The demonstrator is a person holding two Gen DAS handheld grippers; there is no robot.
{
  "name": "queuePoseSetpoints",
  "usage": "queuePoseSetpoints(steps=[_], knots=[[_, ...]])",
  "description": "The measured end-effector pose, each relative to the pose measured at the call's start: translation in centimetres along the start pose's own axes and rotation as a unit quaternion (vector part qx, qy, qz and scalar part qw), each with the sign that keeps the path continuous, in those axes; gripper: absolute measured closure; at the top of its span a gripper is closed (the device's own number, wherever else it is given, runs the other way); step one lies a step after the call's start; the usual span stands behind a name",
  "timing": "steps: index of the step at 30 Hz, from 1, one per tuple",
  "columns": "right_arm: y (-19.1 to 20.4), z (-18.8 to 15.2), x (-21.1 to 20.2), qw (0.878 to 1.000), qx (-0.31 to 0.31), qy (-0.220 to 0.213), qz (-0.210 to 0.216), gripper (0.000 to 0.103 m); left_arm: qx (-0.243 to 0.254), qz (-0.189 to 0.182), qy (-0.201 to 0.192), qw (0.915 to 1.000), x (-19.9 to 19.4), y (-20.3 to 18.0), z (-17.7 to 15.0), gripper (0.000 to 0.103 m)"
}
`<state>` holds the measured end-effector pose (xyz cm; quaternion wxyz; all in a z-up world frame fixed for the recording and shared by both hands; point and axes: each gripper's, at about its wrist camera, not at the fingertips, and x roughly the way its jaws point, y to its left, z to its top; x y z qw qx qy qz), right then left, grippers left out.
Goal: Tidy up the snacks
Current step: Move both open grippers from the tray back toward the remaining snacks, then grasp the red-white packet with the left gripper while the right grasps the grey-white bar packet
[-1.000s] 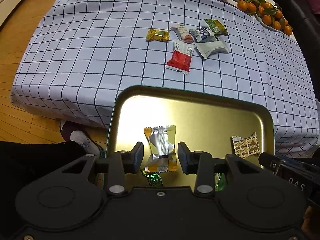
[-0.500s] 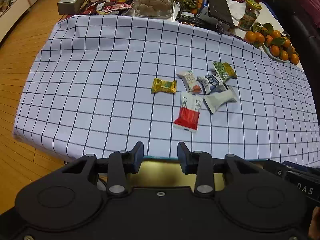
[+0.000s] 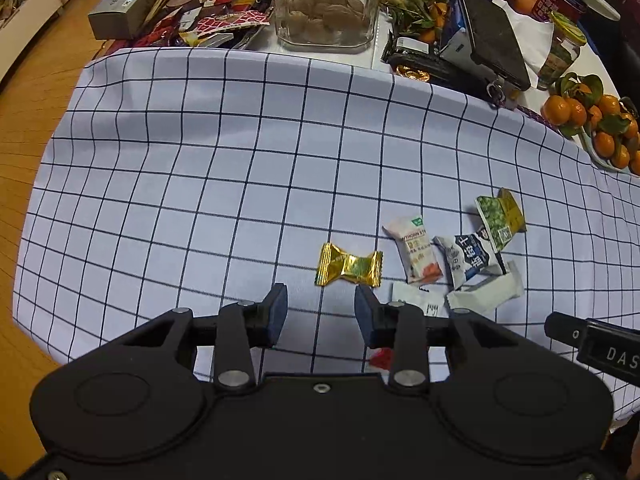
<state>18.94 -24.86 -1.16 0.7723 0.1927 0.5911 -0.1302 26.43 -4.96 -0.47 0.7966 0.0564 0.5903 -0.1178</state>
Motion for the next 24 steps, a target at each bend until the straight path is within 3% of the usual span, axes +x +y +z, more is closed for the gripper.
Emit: queuePoseSetpoints(steps=[7,13,18,24], knots=[[1.0,4.0,3.0,1.0,0.005,0.021,0.002,0.055,0.015,-0.011,0.018,0.9997,1.5,-0.1,1.9,0.057],[0.6,4.2,5.4,0.998,0.027,0.057,0.006,0.055,0.079,-0.068,0.05,0.9933,2.4,-2.0,-0.3,0.058],[-0.1,4.3,4.7,0.997,0.042,0.055,0.017,0.055,0.083,-0.109,0.078,0.9875,3.4,-3.6,-1.0,0.058],[-0.4,4.2,3.5,0.998,0.052,0.041,0.019,0.055,0.108,-0.095,0.079,0.9865,4.0,-5.1,-1.9,0.058]])
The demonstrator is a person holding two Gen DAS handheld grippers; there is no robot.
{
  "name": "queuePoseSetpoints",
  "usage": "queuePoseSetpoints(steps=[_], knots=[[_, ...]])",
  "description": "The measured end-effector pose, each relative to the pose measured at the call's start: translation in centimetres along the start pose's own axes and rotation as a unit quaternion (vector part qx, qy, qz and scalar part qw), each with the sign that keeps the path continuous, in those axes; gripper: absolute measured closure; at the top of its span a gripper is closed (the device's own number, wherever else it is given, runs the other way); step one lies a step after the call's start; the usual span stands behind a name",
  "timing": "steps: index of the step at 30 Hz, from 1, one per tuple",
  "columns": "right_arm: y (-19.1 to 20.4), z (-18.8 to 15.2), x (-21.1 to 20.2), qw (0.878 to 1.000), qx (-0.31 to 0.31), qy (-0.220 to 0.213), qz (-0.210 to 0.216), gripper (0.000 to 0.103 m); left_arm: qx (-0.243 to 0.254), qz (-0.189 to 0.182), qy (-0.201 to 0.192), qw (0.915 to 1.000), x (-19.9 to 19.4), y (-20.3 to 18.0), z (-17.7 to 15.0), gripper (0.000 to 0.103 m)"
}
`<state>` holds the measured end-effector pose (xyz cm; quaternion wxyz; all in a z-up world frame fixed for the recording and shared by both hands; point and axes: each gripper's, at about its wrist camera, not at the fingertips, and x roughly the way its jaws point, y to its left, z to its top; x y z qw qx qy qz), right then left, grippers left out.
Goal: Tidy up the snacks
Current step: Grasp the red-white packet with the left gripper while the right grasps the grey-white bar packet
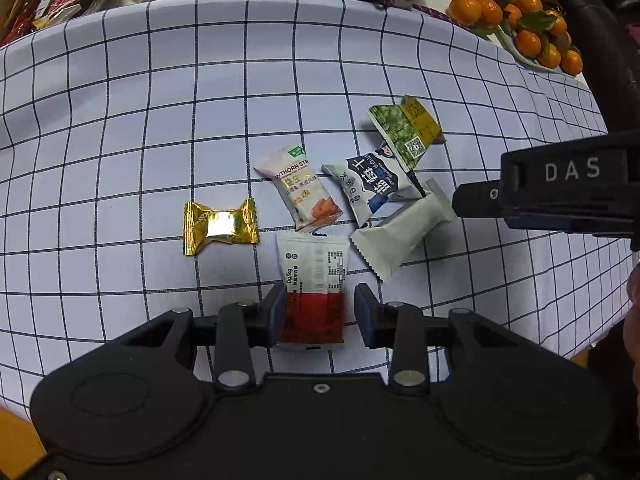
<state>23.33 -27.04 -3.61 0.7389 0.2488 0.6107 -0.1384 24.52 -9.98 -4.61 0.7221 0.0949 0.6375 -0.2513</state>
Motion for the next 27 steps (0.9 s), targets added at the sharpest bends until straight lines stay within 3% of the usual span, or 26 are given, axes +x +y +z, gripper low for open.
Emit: queuePoseSetpoints(steps=[6,18,27], knots=[[-0.7,0.0,-0.5,1.0,0.012,0.005,0.016,0.055,0.003,0.034,-0.001,0.9994,0.8,-0.5,-0.1,0.058],[-1.1,0.3,-0.4,1.0,0.026,-0.002,0.012,0.055,0.01,0.044,0.018,0.9988,3.0,-1.4,-0.1,0.056],[-0.4,0.0,1.5,0.998,0.05,0.023,0.006,0.055,-0.064,0.077,0.007,0.995,2.2,3.3,0.3,0.057]])
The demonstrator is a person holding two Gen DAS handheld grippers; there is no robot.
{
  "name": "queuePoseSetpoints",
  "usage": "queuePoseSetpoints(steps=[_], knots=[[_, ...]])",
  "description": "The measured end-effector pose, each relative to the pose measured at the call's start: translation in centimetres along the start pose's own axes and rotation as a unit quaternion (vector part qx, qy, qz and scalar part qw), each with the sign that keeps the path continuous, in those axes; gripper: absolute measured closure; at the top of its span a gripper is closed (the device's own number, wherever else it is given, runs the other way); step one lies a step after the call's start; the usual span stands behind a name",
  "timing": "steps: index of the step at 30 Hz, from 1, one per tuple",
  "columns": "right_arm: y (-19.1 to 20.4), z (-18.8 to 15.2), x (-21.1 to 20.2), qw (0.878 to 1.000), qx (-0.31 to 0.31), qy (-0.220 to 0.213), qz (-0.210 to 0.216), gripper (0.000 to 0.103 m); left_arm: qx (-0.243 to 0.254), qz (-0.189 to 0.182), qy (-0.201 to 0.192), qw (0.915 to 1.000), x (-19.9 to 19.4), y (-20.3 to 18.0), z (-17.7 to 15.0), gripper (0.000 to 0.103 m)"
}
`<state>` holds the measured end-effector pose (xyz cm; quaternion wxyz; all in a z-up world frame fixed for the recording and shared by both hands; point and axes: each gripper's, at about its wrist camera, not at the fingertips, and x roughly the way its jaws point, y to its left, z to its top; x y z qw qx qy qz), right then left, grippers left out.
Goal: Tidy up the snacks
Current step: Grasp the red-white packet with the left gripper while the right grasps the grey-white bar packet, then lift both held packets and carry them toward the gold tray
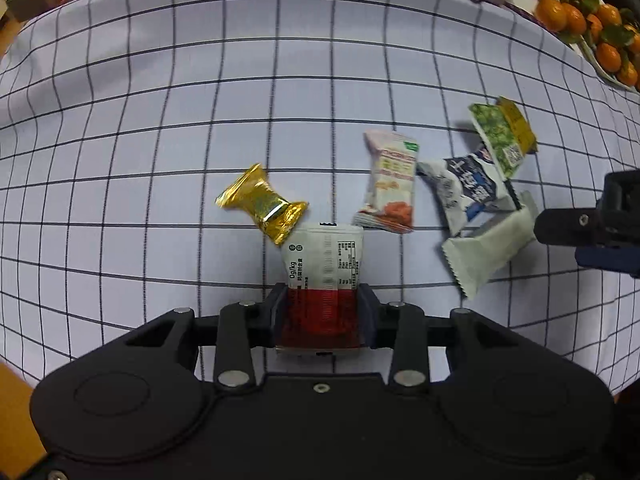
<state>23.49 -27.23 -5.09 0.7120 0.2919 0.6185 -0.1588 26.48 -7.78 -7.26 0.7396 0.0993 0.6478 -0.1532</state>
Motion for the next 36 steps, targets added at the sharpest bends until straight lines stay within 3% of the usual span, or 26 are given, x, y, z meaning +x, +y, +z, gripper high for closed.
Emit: queuePoseSetpoints(steps=[3,12,17,24,34,36], knots=[[0.6,-0.1,0.7,1.0,0.014,0.001,-0.008,0.055,-0.014,-0.016,0.003,0.9998,0.0,1.1,0.1,0.057],[2.6,0.6,3.2,0.999,0.033,0.008,-0.024,0.053,-0.007,-0.008,0.002,0.9999,0.3,0.8,0.0,0.056],[3.8,-0.3,3.8,0.997,-0.049,0.006,-0.06,0.058,-0.003,-0.006,0.003,1.0,0.2,1.0,-0.2,0.056],[3.1,-1.6,3.2,0.984,-0.148,-0.017,-0.099,0.058,-0.007,-0.003,0.006,1.0,0.3,0.6,0.3,0.056],[1.3,-0.4,3.3,0.991,-0.104,0.006,-0.081,0.058,-0.007,-0.004,0.007,0.9999,0.3,0.0,0.4,0.056],[1.6,-0.4,3.5,0.991,-0.106,0.004,-0.086,0.064,-0.013,-0.012,0.007,0.9998,0.3,0.5,0.4,0.058]])
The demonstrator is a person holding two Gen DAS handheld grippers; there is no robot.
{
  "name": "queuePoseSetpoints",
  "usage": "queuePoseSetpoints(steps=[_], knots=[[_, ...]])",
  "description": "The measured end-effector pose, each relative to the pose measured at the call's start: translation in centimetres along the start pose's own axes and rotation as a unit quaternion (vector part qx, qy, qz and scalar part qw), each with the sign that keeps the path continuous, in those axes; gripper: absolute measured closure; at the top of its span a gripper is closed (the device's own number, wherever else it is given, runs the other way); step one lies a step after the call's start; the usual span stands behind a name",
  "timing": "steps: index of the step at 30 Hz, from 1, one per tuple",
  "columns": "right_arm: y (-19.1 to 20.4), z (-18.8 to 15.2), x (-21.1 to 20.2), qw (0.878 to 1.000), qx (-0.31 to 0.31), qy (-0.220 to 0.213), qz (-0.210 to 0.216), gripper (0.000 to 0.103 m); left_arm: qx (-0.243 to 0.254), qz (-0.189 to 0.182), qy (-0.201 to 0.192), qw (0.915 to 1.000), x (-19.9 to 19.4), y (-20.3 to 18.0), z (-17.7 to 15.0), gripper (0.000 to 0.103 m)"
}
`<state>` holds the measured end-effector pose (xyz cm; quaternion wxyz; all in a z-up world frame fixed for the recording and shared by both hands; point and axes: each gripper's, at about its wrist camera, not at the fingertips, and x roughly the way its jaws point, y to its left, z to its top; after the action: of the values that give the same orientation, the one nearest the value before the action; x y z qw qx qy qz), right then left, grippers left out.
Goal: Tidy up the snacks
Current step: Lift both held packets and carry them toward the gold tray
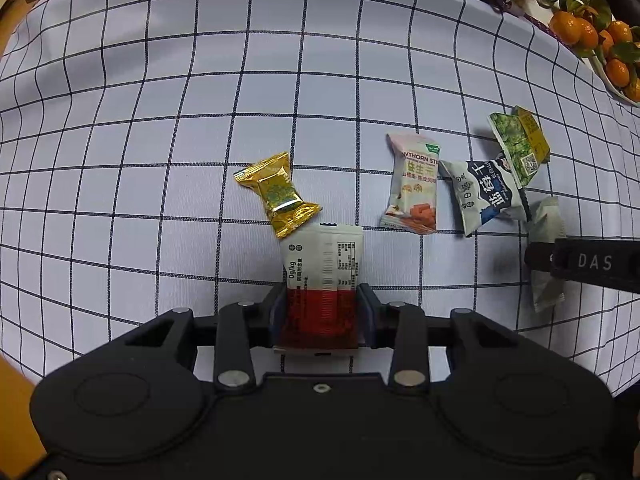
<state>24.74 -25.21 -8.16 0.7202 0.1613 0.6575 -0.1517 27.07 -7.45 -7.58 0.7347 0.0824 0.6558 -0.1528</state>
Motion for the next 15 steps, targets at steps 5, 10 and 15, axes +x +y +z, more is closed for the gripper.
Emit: queuePoseSetpoints(steps=[5,10,15], knots=[[0.9,0.1,0.4,1.0,0.001,0.013,0.007,0.083,-0.014,-0.004,-0.001,0.9999,-0.2,0.9,-0.1,0.061],[0.8,-1.1,-0.9,1.0,-0.004,-0.018,0.005,0.083,-0.013,-0.01,-0.013,0.9998,-1.3,1.5,-0.5,0.061],[-0.8,-1.4,-3.0,0.998,0.004,-0.048,0.031,0.083,0.007,0.003,-0.048,0.9988,-3.6,0.7,-1.3,0.061]])
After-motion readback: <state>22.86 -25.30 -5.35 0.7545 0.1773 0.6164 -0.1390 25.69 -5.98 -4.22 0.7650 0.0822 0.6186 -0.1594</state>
